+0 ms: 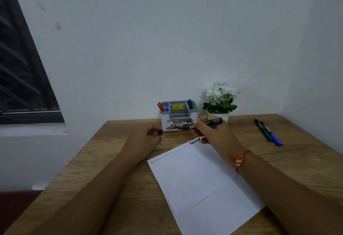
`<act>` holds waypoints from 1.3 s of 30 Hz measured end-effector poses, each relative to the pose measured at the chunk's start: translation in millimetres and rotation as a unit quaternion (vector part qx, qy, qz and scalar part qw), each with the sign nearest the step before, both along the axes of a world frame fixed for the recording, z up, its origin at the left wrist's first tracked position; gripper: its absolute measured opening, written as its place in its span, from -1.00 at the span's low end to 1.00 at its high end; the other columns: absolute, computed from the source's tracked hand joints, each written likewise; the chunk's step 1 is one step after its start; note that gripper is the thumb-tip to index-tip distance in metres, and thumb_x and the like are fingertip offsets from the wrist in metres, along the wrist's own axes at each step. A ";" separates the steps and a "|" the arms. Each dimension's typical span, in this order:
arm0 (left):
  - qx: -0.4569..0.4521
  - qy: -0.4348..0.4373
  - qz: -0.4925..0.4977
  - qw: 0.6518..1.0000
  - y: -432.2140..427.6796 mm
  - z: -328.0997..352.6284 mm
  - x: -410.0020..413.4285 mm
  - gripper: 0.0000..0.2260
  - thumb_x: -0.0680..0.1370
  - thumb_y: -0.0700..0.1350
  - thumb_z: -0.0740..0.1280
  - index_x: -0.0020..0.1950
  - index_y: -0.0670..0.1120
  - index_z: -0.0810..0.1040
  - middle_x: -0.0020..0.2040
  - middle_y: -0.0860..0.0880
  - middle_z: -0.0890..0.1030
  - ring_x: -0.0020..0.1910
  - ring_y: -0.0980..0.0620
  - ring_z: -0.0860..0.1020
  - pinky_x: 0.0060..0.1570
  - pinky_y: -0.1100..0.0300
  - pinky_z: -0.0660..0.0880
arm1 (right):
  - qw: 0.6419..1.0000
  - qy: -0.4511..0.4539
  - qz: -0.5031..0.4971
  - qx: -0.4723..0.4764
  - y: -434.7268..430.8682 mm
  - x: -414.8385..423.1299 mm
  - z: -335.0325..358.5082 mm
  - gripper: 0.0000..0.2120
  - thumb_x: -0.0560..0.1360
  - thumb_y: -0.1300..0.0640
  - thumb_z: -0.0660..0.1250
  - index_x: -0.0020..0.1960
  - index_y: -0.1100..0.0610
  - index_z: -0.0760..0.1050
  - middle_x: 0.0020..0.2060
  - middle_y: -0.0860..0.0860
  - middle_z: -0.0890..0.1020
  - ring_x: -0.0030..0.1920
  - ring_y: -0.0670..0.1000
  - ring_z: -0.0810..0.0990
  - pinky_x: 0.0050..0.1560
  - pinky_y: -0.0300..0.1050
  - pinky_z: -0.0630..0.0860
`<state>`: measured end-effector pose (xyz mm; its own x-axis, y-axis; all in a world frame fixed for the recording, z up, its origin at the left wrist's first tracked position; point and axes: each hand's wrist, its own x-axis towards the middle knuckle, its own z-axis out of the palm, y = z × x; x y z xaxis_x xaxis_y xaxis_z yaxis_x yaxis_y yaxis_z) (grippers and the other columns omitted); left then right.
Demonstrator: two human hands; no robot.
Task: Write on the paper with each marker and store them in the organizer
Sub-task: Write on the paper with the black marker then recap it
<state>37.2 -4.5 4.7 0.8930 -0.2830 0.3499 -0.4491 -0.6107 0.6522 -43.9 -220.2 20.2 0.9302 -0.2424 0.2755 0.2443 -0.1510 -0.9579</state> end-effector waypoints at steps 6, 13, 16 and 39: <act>-0.058 -0.047 -0.060 0.995 0.9 9.6 -11.7 -0.82 0.44 -0.13 0.50 -0.08 0.12 0.59 -0.16 0.14 0.65 -0.13 0.27 0.58 -0.15 0.42 0.50 | 0.996 -0.032 0.061 0.060 7.5 -5.5 6.0 -0.91 0.57 0.14 0.41 -0.10 0.12 0.63 -0.25 0.11 0.72 -0.24 -0.02 0.65 -0.30 -0.22 0.55; -0.054 -0.059 -0.084 0.993 -2.6 12.5 -19.5 -0.84 0.44 -0.14 0.51 -0.03 0.04 0.64 -0.19 0.11 0.65 -0.17 0.23 0.58 -0.16 0.30 0.54 | 0.996 -0.026 0.069 0.048 8.3 -6.8 5.6 -0.90 0.58 0.14 0.40 -0.05 0.16 0.64 -0.24 0.12 0.73 -0.22 0.01 0.67 -0.28 -0.19 0.56; -0.057 -0.058 -0.086 0.993 -2.9 12.8 -20.8 -0.84 0.44 -0.14 0.50 -0.01 0.03 0.65 -0.18 0.12 0.65 -0.17 0.23 0.58 -0.16 0.32 0.53 | 0.996 -0.019 0.072 0.048 7.5 -5.6 4.7 -0.91 0.57 0.14 0.41 -0.05 0.16 0.65 -0.22 0.14 0.73 -0.21 0.01 0.68 -0.27 -0.17 0.56; -0.086 -0.034 -0.119 0.989 -4.9 21.4 -36.9 -0.85 0.50 -0.13 0.44 0.00 0.11 0.68 -0.24 0.06 0.68 -0.21 0.10 0.60 -0.17 0.22 0.50 | 0.989 -0.028 0.141 0.027 3.5 -3.8 6.8 -0.85 0.57 0.10 0.40 -0.10 0.17 0.63 -0.25 0.13 0.68 -0.23 -0.03 0.61 -0.20 -0.22 0.56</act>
